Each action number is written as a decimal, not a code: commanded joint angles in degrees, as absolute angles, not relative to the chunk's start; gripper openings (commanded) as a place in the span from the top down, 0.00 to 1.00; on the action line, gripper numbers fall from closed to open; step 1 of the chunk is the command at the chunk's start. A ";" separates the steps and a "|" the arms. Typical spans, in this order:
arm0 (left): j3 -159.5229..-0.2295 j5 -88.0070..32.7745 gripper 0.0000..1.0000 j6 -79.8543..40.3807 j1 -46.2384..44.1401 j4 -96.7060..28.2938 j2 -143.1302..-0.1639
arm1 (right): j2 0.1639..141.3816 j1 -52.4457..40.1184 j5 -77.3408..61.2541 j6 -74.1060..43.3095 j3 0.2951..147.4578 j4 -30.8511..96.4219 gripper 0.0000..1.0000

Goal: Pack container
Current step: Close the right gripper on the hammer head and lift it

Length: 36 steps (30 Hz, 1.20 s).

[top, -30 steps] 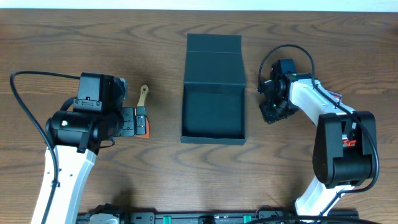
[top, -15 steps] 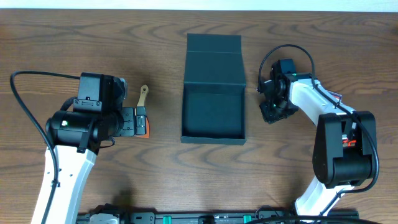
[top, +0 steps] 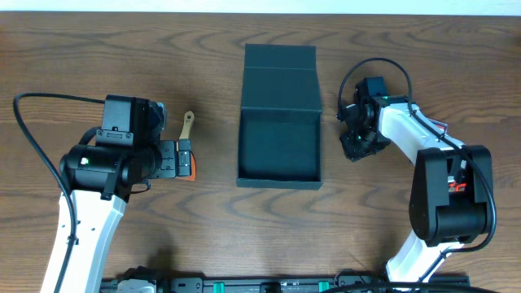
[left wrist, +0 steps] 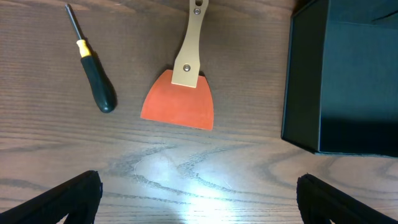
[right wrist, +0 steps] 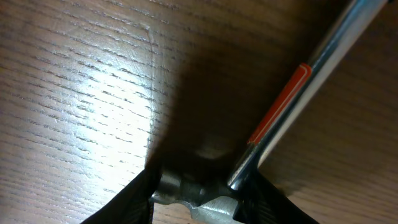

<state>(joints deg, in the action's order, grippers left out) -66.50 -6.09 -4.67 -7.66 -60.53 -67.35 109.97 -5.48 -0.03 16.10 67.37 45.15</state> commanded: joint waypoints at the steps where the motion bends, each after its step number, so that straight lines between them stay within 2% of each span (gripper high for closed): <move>1: -67.48 -6.46 0.02 -4.40 -7.75 -60.82 -67.44 | 112.53 -5.58 -1.28 16.32 66.19 44.07 0.86; 5: -67.48 -6.46 0.01 -4.40 -7.75 -60.82 -67.44 | 112.53 -5.26 -1.28 16.34 66.19 43.92 0.89; 17: -67.48 -6.46 0.01 -4.40 -7.75 -60.77 -67.44 | 112.53 -4.80 -1.28 16.32 66.19 43.44 0.91; 22: -67.48 -6.46 0.02 -4.40 -7.75 -60.31 -67.44 | 112.53 -4.80 -1.30 16.29 66.19 43.07 0.99; 36: -67.48 -6.46 0.02 -4.40 -7.75 -57.30 -67.44 | 112.53 -4.80 -1.30 13.74 66.19 41.67 0.99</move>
